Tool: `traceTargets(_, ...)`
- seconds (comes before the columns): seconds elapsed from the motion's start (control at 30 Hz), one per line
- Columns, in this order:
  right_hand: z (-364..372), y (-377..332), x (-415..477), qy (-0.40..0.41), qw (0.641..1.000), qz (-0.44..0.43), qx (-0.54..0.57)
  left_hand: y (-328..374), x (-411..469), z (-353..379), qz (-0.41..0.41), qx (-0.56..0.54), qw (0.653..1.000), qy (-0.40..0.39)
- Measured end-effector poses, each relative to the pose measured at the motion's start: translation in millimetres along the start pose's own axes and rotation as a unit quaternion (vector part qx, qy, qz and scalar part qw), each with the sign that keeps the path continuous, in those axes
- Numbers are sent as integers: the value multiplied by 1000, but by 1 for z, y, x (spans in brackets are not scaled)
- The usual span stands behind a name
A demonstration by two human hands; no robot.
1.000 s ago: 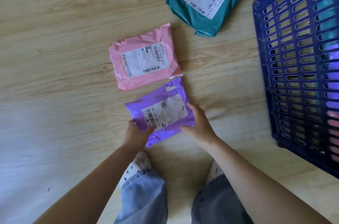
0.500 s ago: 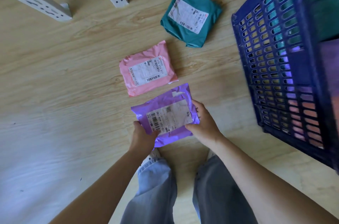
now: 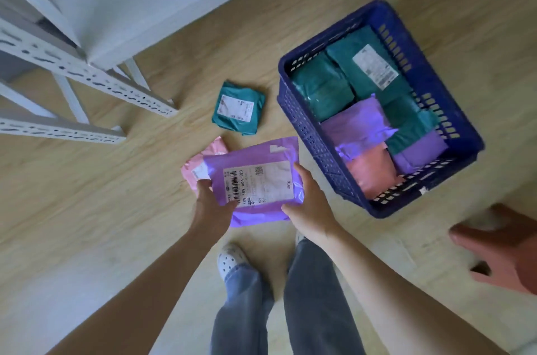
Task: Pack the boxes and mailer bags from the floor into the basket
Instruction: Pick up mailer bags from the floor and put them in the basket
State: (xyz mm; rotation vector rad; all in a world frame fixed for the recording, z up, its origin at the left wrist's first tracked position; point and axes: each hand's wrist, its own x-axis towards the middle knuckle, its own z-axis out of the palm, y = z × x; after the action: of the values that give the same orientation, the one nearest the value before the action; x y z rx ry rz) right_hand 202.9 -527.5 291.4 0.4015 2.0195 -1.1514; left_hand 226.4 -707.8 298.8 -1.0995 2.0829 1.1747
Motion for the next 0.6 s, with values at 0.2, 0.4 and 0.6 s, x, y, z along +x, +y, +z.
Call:
traceTargets(0.2,-79,-8,-32,42,997,-18,69,89,-35,14,76,60,995,-29)
traceTargets(0.4,-140,16,-51,83,988,-3,127,146,-59,53,118,114,984,-70)
traceTargets(0.6,-178,52,-55,119,976,23,179,186,-65,110,116,149,974,-123)
